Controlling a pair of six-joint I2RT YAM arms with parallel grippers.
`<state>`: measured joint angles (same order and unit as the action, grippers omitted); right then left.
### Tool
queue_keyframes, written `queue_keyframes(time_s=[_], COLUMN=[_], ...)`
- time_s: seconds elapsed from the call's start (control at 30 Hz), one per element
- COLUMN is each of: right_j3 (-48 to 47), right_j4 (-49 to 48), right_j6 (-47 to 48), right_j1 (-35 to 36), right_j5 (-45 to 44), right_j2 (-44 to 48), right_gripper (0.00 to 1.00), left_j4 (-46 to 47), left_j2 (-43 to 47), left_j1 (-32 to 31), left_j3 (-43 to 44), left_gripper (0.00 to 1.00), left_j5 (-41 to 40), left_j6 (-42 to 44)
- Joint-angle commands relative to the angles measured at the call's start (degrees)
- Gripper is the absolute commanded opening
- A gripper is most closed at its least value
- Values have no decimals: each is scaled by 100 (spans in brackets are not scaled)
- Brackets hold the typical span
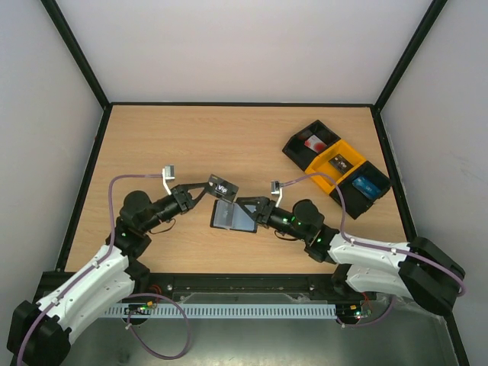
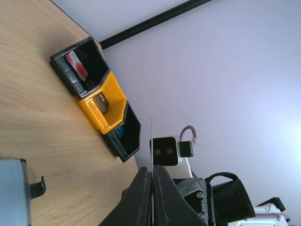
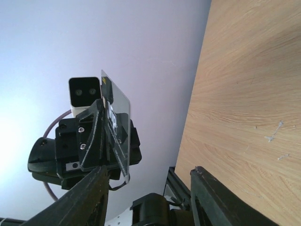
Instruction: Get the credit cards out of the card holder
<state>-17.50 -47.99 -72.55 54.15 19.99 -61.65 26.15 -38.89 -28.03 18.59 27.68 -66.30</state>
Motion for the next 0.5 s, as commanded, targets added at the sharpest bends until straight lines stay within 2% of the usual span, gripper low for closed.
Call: queue_keyframes(time_s=[0.0, 0.1, 0.27, 0.37, 0.47], right_j3=[-256, -353, -518, -584, -530], right_j4=[-556, -641, -757, -938, -1120], right_j6=[-180, -195, -115, -120, -146], right_j1=[65, 130, 237, 294, 345], right_j5=[-92, -109, -143, -247, -447], right_j2=[-254, -371, -593, -736, -844], right_gripper=[45, 40, 38, 28, 13], left_j4=[169, 304, 366, 442, 44], left_j2=[-21, -46, -80, -44, -32], left_j1=[26, 26, 19, 9, -1], left_j3=[-16, -47, -13, -39, 47], left_gripper=[2, 2, 2, 2, 2], left_j5=[-246, -236, -332, -271, -374], left_j6=[-251, -369, -694, -851, -881])
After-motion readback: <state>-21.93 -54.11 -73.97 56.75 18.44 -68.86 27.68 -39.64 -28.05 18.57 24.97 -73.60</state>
